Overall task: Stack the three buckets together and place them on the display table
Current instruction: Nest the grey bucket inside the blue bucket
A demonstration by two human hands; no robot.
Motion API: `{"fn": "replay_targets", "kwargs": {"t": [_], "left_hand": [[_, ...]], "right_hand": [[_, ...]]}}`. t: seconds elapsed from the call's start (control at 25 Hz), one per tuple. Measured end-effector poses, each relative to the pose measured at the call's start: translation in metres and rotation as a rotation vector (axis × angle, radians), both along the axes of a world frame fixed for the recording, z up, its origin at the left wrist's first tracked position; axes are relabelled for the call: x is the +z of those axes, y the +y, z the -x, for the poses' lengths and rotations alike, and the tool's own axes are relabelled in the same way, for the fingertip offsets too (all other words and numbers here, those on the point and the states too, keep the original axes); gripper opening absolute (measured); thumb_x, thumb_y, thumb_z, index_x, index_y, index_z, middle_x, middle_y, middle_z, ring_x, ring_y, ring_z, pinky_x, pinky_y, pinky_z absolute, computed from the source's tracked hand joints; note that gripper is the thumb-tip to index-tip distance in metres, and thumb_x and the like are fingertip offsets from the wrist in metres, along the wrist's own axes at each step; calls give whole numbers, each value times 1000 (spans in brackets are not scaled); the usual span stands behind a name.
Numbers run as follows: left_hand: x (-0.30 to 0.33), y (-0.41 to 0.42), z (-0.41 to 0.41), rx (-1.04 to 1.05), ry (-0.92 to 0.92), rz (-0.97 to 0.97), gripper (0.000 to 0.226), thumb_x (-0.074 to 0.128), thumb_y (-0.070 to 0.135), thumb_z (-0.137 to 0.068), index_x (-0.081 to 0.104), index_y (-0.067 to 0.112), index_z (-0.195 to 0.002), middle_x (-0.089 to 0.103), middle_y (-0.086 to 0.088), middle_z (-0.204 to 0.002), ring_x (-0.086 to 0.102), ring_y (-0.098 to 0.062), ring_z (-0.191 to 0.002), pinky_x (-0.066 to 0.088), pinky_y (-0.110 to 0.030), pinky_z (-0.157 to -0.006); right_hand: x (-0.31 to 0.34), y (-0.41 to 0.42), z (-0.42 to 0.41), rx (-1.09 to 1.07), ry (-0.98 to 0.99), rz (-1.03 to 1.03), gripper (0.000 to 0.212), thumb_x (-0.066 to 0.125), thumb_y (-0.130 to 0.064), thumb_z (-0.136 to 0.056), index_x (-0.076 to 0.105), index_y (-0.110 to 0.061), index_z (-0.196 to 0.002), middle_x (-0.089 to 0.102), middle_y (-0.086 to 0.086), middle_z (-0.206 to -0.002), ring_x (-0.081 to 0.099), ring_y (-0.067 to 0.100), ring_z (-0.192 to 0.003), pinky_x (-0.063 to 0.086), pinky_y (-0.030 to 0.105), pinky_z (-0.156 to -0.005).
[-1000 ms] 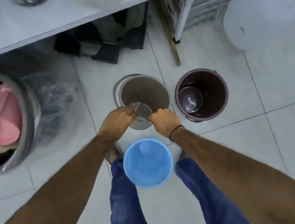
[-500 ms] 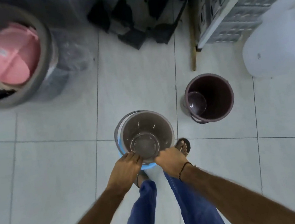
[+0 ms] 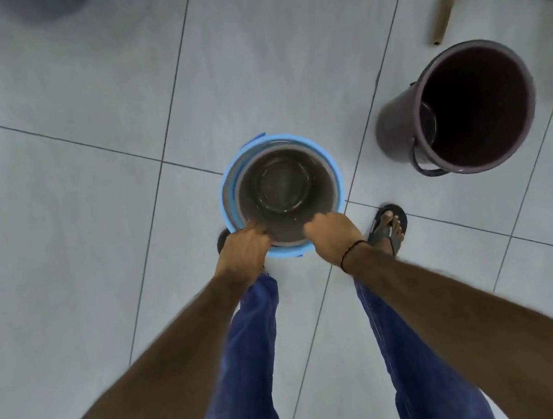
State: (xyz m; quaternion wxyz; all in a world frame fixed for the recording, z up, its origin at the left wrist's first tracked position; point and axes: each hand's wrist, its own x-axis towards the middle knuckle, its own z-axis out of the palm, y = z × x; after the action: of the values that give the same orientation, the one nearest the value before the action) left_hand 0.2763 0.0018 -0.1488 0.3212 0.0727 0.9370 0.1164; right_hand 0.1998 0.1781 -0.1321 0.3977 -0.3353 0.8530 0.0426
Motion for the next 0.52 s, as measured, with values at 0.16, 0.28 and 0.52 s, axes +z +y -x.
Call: {"fn": "replay_targets", "kwargs": {"t": [0.16,0.28,0.52], "left_hand": [[2,-15,-3,595,173,-173,16,60,17,-91,63,15,-107,64,-5,-108,63,-28,-94,60,-41,-71],[-12,-40,36,928,175,-230,39,61,28,-90,52,18,-126,54,-6,-125,58,-28,-110,56,-45,-86],[-34,-73,158,835,-423,-424,54,60,14,-91,49,26,-143,52,-6,-147,53,-28,-129,46,-46,-108]], "right_hand": [[3,15,24,-661,119,121,20,61,-22,-84,68,-15,-102,72,12,-97,65,35,-89,55,39,-76],[-9,27,51,-1145,141,93,42,71,-32,-80,62,-14,-117,70,8,-107,64,29,-100,51,35,-85],[-49,40,61,-1326,-89,61,30,68,-22,-84,70,-18,-114,75,5,-101,68,22,-94,53,31,-93]]}}
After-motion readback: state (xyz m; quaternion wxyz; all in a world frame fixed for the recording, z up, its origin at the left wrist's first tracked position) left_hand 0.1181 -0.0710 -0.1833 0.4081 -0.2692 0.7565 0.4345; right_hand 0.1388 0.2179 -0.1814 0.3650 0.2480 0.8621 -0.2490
